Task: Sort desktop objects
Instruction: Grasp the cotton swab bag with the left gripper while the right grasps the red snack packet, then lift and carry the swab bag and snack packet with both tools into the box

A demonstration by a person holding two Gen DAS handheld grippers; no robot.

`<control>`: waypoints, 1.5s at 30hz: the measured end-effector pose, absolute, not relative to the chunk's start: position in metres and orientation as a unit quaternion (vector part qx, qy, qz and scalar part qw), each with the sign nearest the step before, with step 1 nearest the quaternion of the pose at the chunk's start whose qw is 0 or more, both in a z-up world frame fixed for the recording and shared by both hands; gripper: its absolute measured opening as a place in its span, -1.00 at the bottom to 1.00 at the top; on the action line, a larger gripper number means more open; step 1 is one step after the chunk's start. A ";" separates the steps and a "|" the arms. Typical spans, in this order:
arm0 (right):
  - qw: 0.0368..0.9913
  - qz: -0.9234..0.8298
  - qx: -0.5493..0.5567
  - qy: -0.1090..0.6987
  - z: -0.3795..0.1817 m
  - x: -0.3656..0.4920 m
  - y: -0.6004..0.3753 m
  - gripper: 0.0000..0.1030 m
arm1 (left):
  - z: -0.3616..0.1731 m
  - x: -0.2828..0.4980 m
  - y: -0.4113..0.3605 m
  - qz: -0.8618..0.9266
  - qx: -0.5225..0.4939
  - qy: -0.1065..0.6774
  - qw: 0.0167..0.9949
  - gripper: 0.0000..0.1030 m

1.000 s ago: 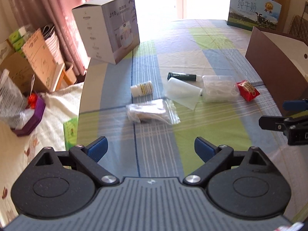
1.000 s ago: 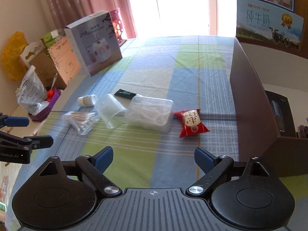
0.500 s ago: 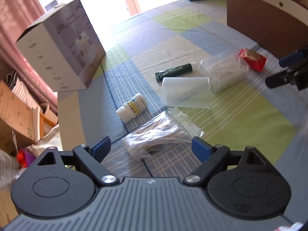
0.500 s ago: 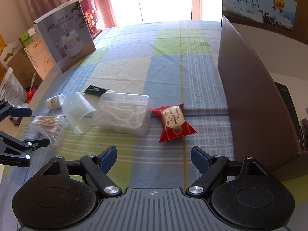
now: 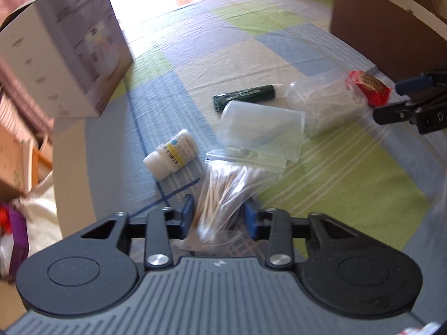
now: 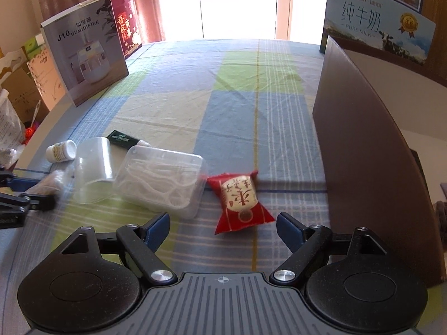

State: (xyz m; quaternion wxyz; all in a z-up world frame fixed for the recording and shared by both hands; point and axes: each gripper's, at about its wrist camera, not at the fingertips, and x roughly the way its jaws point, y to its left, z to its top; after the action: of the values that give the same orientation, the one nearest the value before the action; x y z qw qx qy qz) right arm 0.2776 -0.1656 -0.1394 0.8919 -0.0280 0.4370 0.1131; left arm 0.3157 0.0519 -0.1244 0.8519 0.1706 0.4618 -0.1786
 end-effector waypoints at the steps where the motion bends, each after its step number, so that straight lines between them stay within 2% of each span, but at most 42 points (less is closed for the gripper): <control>1: 0.893 0.113 -0.032 0.435 -0.140 0.279 -0.165 0.52 | -0.123 0.316 0.054 -0.161 0.150 0.471 0.854 -0.44; 6: 0.895 0.105 -0.044 0.432 -0.147 0.290 -0.163 0.23 | -0.116 0.318 0.062 -0.075 0.050 0.522 0.848 -0.47; 10: 0.895 0.098 -0.051 0.431 -0.151 0.296 -0.163 0.17 | -0.114 0.317 0.058 -0.037 0.028 0.540 0.840 -0.47; 11: 0.896 0.098 -0.051 0.430 -0.151 0.297 -0.164 0.11 | -0.114 0.316 0.057 -0.030 0.025 0.544 0.838 -0.47; 14: 0.891 0.112 -0.052 0.436 -0.154 0.300 -0.165 -0.33 | -0.114 0.316 0.056 -0.016 0.015 0.551 0.834 -0.47; 18: 0.887 0.121 -0.047 0.444 -0.154 0.296 -0.168 -0.47 | -0.116 0.319 0.052 -0.004 0.009 0.558 0.830 -0.43; 21: 0.879 0.129 -0.040 0.458 -0.151 0.287 -0.172 -0.49 | -0.117 0.318 0.049 0.001 0.006 0.557 0.830 -0.38; 28: 0.851 0.170 -0.031 0.496 -0.143 0.246 -0.182 -0.50 | -0.114 0.301 0.043 -0.023 -0.016 0.566 0.824 -0.53; 38: 0.834 0.181 -0.025 0.521 -0.136 0.197 -0.201 -0.49 | -0.111 0.241 0.008 -0.082 -0.048 0.589 0.802 -0.55; 40: 0.836 0.182 -0.012 0.518 -0.136 0.195 -0.203 -0.44 | -0.111 0.233 0.000 -0.089 -0.037 0.586 0.804 -0.54; 41: 0.839 0.183 -0.010 0.513 -0.135 0.195 -0.203 -0.33 | -0.112 0.230 -0.004 -0.093 -0.029 0.582 0.807 -0.46; 42: 0.842 0.180 -0.013 0.509 -0.135 0.195 -0.201 -0.13 | -0.112 0.229 -0.007 -0.093 -0.023 0.580 0.809 -0.40; 44: 0.847 0.178 -0.017 0.501 -0.135 0.194 -0.199 0.00 | -0.113 0.229 -0.010 -0.101 -0.019 0.578 0.809 -0.10; 45: 0.848 0.179 -0.020 0.498 -0.136 0.194 -0.198 0.01 | -0.113 0.230 -0.011 -0.101 -0.014 0.576 0.811 -0.04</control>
State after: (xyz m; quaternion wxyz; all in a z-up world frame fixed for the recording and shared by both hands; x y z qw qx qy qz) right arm 0.1935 -0.1985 -0.1358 0.8481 -0.0198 0.4982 0.1793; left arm 0.2297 -0.0111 -0.1133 0.8108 -0.0144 0.5764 -0.1007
